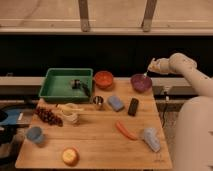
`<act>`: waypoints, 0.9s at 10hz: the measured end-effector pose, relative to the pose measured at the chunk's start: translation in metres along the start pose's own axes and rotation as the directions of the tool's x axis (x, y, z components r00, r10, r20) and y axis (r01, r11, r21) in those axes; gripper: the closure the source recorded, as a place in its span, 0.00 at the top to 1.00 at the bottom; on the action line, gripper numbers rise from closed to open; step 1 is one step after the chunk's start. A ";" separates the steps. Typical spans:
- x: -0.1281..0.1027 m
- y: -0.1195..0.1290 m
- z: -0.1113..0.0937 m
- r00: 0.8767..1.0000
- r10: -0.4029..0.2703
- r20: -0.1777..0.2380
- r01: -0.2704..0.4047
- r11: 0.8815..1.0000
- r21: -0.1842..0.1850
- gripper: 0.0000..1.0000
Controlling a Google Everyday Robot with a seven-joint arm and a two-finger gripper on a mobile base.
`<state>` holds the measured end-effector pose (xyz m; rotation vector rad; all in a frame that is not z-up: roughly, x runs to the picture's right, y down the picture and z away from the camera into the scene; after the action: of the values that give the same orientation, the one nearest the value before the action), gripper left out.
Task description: Place fork in purple bowl
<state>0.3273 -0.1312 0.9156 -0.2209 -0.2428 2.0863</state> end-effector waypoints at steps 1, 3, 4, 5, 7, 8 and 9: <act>0.003 -0.006 0.003 1.000 0.008 -0.011 -0.008 1.000 0.013 0.00; 0.014 -0.019 0.008 0.999 0.023 -0.044 -0.022 0.999 0.031 0.01; 0.019 -0.022 0.012 0.998 0.027 -0.062 -0.025 0.999 0.031 0.05; 0.024 -0.022 0.017 0.996 0.032 -0.080 -0.030 0.999 0.029 0.15; 0.035 -0.018 0.031 0.993 0.031 -0.118 -0.029 0.999 0.020 0.37; 0.038 -0.017 0.035 0.991 0.030 -0.131 -0.028 0.999 0.018 0.45; 0.043 -0.016 0.040 0.989 0.029 -0.144 -0.027 1.000 0.015 0.53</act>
<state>0.3089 -0.0900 0.9557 -0.3670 -0.1393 2.0886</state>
